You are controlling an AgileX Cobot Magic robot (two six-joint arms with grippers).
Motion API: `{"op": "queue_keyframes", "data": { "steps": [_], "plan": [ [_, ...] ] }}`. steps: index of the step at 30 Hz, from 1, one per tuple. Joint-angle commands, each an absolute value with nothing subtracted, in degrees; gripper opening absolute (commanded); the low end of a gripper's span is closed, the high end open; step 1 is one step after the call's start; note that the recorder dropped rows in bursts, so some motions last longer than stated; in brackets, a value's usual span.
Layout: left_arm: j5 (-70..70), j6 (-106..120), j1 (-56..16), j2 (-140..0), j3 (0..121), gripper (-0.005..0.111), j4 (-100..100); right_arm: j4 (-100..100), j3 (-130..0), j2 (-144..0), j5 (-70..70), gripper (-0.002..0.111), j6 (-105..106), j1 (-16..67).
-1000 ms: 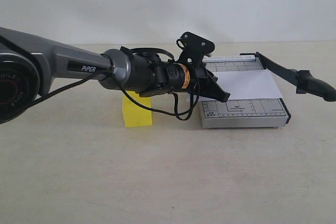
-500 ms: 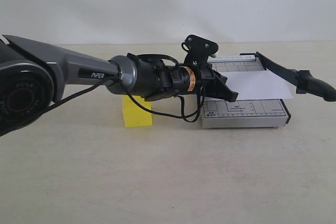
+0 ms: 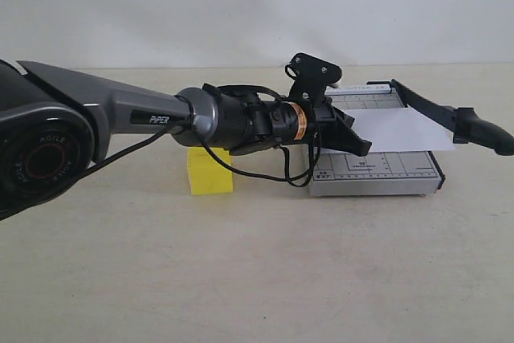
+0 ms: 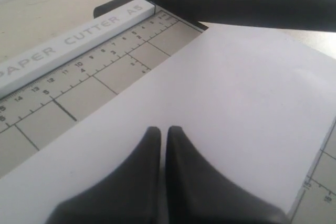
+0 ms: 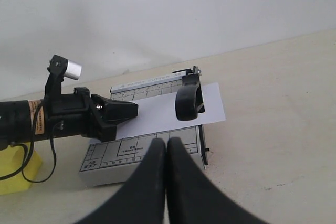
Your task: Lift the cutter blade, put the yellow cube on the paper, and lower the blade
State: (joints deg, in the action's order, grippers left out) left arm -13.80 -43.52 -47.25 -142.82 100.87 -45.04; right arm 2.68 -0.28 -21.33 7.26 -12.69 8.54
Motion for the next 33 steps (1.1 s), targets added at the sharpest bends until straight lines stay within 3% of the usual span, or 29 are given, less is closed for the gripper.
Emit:
{"op": "queue_keyframes", "data": {
  "steps": [1,5,17,33],
  "plan": [
    [-6.42,-43.99,-47.56,-140.65,100.99,0.004,-44.83,2.61,0.00,-21.12,7.50,0.000,-12.77,8.59],
    [-1.62,-43.99,-47.20,-137.59,100.76,0.005,-46.11,2.61,0.00,-21.12,7.50,0.000,-12.77,8.59],
    [-1.30,-44.22,-47.63,-133.76,100.58,0.032,-45.98,2.61,0.00,-21.12,7.50,0.000,-12.77,8.59],
    [0.00,-44.22,-47.63,-136.51,100.58,0.032,-45.87,2.41,0.00,-17.59,6.68,0.000,-12.77,8.59]
  ]
}}
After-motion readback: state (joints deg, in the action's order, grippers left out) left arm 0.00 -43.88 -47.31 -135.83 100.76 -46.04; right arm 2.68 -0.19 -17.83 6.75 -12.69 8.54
